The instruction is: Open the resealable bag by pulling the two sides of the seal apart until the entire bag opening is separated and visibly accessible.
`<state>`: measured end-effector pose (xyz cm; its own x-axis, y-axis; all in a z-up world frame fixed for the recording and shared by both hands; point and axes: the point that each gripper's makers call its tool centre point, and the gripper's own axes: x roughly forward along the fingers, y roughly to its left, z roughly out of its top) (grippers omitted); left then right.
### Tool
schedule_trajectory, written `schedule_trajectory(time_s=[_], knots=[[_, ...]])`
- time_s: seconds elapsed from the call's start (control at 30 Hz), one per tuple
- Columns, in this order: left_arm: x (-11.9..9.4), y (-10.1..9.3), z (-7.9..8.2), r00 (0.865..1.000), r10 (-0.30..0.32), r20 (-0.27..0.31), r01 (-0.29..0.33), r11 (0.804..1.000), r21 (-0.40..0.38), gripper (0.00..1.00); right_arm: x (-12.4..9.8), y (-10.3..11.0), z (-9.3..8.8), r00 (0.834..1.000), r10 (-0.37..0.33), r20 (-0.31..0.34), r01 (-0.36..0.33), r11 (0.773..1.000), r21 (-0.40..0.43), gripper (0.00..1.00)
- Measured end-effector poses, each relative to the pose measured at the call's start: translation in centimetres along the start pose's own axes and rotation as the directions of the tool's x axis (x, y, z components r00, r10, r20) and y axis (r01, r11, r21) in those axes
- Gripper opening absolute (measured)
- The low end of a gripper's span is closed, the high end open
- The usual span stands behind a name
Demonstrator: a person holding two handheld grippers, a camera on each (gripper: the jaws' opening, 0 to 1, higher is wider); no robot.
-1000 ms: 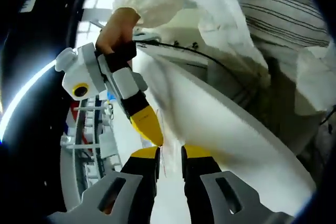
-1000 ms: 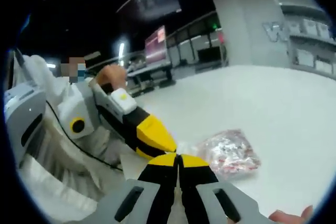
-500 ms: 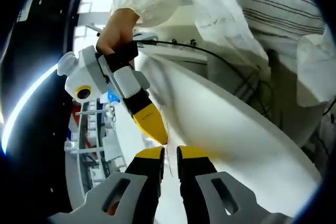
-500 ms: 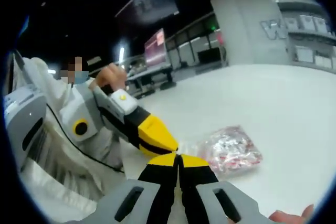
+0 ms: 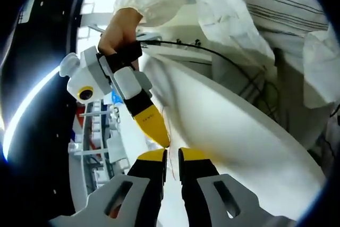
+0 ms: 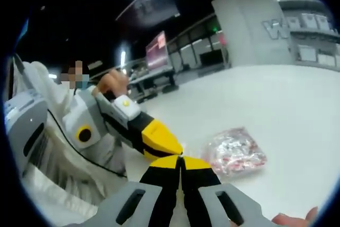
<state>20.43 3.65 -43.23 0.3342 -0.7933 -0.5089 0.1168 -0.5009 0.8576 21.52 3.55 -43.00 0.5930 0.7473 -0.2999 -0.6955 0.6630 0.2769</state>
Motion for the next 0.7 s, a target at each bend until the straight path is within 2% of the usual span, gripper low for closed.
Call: schedule_trajectory(time_s=[0.1, 0.37, 0.53, 0.7], knots=[[0.04, 0.0, 0.11, 1.0, 0.002, 0.003, -0.002, 1.0, 0.004, 0.02, 0.04, 0.05, -0.15, 1.0, 0.003, -0.005, -0.003, 1.0, -0.003, 0.0], [0.04, 0.0, 0.22, 1.0, 0.027, 0.002, -0.027, 0.999, 0.022, 0.01, -0.04, 0.0, -0.19, 1.0, 0.003, -0.001, -0.003, 1.0, 0.001, 0.0], [-0.18, 0.28, 0.21, 0.998, 0.07, -0.005, -0.07, 0.995, 0.072, 0.01, -0.1, -0.03, 0.09, 1.0, 0.003, 0.012, -0.003, 1.0, 0.012, 0.0], [-0.22, 0.23, 0.08, 0.996, 0.089, -0.008, -0.088, 0.994, 0.059, 0.03, -0.1, -0.1, 0.0, 1.0, -0.003, 0.005, 0.003, 1.0, 0.009, 0.0]])
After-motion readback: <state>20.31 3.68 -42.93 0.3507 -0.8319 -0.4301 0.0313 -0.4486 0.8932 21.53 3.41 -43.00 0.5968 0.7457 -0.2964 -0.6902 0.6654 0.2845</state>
